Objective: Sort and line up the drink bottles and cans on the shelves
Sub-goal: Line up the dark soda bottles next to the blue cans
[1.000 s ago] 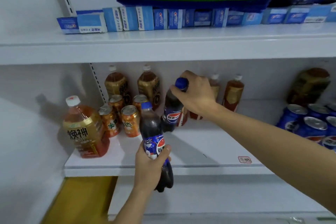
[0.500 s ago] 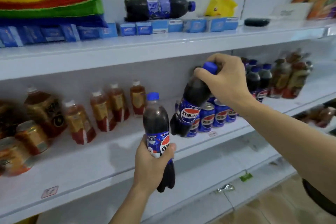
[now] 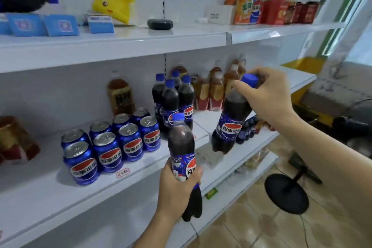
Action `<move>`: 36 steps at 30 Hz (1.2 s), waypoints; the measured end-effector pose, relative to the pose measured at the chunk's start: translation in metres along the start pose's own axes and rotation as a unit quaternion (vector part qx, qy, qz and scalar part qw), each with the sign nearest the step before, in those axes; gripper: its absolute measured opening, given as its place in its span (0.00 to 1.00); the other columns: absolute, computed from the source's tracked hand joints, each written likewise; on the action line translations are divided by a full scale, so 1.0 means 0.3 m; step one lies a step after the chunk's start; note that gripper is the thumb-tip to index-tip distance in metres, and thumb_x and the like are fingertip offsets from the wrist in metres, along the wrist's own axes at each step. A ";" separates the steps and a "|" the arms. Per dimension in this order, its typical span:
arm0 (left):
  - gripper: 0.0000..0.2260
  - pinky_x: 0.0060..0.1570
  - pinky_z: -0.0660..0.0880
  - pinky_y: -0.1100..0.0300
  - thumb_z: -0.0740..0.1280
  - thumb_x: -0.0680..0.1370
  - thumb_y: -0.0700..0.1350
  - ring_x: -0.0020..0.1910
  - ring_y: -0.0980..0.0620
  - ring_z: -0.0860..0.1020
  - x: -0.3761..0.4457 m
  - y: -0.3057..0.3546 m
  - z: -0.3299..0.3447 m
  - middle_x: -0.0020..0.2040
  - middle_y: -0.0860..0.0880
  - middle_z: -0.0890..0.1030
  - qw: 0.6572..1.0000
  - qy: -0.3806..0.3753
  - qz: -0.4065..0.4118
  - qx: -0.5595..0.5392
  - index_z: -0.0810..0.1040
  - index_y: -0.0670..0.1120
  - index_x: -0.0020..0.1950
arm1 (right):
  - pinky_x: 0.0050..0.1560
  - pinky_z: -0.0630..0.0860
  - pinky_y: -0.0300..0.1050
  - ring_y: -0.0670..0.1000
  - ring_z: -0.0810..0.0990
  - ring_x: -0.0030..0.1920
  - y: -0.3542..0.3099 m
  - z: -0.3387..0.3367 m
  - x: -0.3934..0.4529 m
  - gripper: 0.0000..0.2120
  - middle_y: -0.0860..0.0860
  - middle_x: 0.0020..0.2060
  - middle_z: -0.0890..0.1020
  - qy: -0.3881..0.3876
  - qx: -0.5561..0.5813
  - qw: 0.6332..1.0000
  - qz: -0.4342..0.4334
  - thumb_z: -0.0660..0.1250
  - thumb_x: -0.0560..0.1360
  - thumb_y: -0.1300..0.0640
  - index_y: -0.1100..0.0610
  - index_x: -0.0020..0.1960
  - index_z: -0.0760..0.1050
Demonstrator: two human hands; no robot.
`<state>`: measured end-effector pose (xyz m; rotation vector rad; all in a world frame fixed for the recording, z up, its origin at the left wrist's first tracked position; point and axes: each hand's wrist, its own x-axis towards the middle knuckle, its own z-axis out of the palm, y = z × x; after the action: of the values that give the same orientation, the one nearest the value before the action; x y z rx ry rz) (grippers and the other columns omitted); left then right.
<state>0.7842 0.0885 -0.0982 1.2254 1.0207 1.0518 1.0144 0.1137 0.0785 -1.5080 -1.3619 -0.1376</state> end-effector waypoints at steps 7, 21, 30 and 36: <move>0.19 0.47 0.82 0.58 0.79 0.73 0.45 0.46 0.51 0.85 0.306 -0.064 0.246 0.46 0.50 0.85 1.000 -0.022 0.007 0.013 0.77 0.50 0.61 | 0.40 0.81 0.54 0.55 0.81 0.35 0.324 0.096 0.192 0.16 0.50 0.32 0.82 0.001 0.033 0.999 0.028 0.72 0.69 0.40 0.53 0.38 0.79; 0.22 0.50 0.80 0.61 0.80 0.72 0.41 0.50 0.55 0.84 0.661 -0.114 0.526 0.49 0.55 0.85 0.994 0.098 0.033 0.037 0.76 0.52 0.62 | 0.38 0.72 0.30 0.38 0.79 0.37 0.589 0.473 0.579 0.09 0.43 0.36 0.83 -0.186 0.134 0.972 -0.055 0.78 0.72 0.47 0.51 0.42 0.81; 0.20 0.49 0.82 0.56 0.78 0.71 0.40 0.47 0.51 0.84 0.729 -0.164 0.680 0.47 0.52 0.84 0.980 0.185 0.024 0.072 0.77 0.51 0.59 | 0.43 0.74 0.37 0.46 0.81 0.46 0.643 0.655 0.671 0.21 0.46 0.46 0.84 -0.360 0.165 0.914 -0.088 0.77 0.70 0.38 0.51 0.55 0.82; 0.19 0.47 0.80 0.58 0.79 0.72 0.38 0.47 0.48 0.84 0.726 -0.203 0.737 0.47 0.47 0.85 0.961 0.271 0.023 0.049 0.78 0.46 0.60 | 0.57 0.79 0.49 0.45 0.81 0.53 0.706 0.675 0.603 0.26 0.44 0.52 0.83 -0.483 0.230 0.833 -0.138 0.79 0.66 0.50 0.49 0.60 0.74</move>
<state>1.0504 0.2510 -0.1504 1.0626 1.4804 1.4310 1.1352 0.4218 -0.0161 -0.9381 -2.1993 0.8374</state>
